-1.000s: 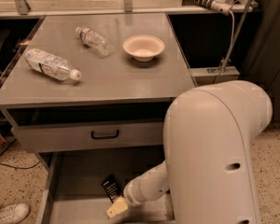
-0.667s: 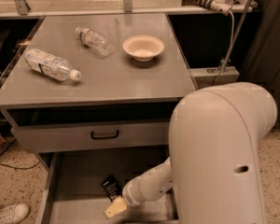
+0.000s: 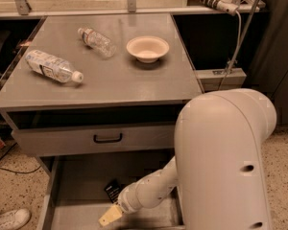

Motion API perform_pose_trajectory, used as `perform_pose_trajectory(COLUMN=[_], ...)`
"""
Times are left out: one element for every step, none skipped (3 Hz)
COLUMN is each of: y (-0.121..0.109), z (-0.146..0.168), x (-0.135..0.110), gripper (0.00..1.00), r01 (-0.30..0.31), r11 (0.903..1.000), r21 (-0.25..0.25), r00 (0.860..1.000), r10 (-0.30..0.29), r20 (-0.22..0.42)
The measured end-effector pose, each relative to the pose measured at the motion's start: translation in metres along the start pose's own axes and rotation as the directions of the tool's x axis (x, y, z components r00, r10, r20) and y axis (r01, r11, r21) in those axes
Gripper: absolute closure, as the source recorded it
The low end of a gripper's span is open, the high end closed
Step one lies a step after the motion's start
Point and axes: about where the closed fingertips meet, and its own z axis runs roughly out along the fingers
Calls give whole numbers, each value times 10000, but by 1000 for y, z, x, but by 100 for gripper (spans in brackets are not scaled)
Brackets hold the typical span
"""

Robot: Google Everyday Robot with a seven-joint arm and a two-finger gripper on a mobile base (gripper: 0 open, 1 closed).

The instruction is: Pick rxbar chocolate from middle drawer and place on counter

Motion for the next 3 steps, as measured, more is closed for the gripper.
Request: perform_pose_trajectory(y=[-6, -14, -17], z=[12, 25, 37], x=[3, 6, 11], gripper=[0, 0, 0], r01=[-10, -182, -464], r11=[9999, 9997, 9989], r21=[113, 131, -50], r00=[10000, 9998, 9989], r10=[11, 183, 465], r20=[-48, -56, 14])
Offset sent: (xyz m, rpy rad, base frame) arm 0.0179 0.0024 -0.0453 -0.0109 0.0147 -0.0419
